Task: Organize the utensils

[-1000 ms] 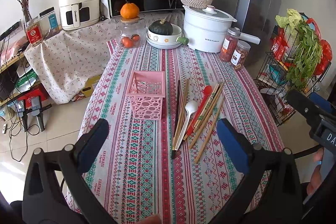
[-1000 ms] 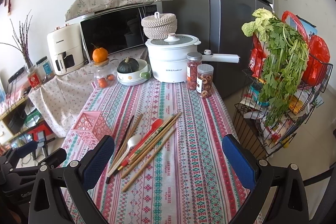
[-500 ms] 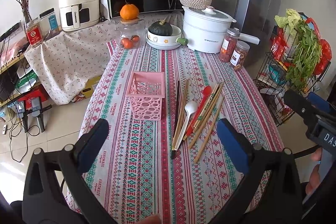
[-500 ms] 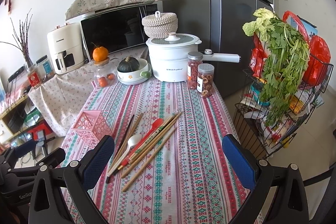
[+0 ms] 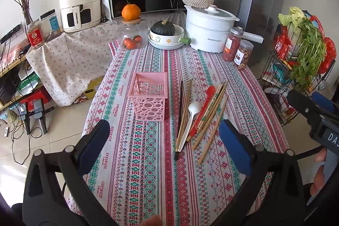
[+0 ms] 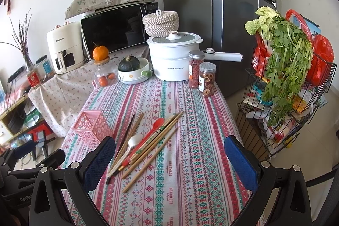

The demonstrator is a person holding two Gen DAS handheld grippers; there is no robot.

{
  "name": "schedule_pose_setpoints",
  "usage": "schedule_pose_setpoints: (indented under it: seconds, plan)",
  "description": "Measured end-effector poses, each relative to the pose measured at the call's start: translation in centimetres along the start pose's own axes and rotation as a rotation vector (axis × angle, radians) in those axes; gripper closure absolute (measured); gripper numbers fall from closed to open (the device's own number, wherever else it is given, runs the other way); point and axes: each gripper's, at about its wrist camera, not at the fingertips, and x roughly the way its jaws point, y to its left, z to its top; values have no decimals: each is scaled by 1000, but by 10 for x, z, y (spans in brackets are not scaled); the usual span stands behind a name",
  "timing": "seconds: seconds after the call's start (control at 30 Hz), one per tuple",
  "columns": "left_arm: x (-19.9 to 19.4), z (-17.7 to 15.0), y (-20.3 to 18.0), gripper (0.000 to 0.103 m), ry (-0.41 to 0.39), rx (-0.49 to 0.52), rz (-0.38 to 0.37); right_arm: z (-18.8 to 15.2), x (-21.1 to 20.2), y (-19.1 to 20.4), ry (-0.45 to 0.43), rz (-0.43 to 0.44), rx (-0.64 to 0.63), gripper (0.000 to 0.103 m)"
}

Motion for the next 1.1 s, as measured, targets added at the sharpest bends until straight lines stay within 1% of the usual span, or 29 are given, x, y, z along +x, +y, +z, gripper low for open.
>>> schedule_pose_setpoints:
  seconds: [0.13, 0.23, 0.3, 0.37, 0.43, 0.5, 0.53, 0.63, 0.67, 0.77, 0.83, 0.9, 0.97, 1.03, 1.1]
  plan:
    - [1, 2, -3, 1, -10, 17, 1, 1, 9, -1, 17, -22, -17, 0]
    - [1, 9, -7, 1, -55, 38, 10, 2, 19, -2, 38, -25, -27, 0]
    - [2, 14, -8, 1, -79, 44, 12, 2, 25, -7, 55, -27, -11, 0]
    - [8, 20, -9, 1, -82, 43, 6, 4, 29, -13, 52, -34, 2, 0]
    - [16, 24, -10, 1, -58, 38, -18, 7, 34, -19, 52, -38, 15, 0]
    - [24, 27, -14, 1, -35, 43, -33, 11, 44, -26, 81, -24, 29, 0]
    - [26, 28, -17, 1, -36, 53, -35, 13, 50, -29, 104, -11, 38, 0]
    - [32, 34, -27, 1, -36, 93, -50, 17, 65, -38, 161, 68, 69, 0]
    - [35, 37, -30, 1, -23, 106, -55, 18, 69, -39, 173, 81, 77, 0]
    - [48, 46, -39, 1, 45, 150, -71, 25, 80, -40, 203, 61, 49, 0]
    - [57, 52, -43, 1, 95, 172, -54, 32, 89, -47, 241, 108, 81, 0]
    - [63, 59, -47, 1, 110, 183, -44, 39, 95, -58, 253, 144, 137, 0]
    - [70, 68, -48, 1, 125, 178, -45, 48, 103, -67, 269, 130, 177, 0]
    - [79, 76, -52, 1, 142, 183, -47, 55, 113, -75, 278, 122, 197, 0]
    - [93, 83, -59, 1, 171, 196, -57, 57, 128, -81, 306, 105, 209, 0]
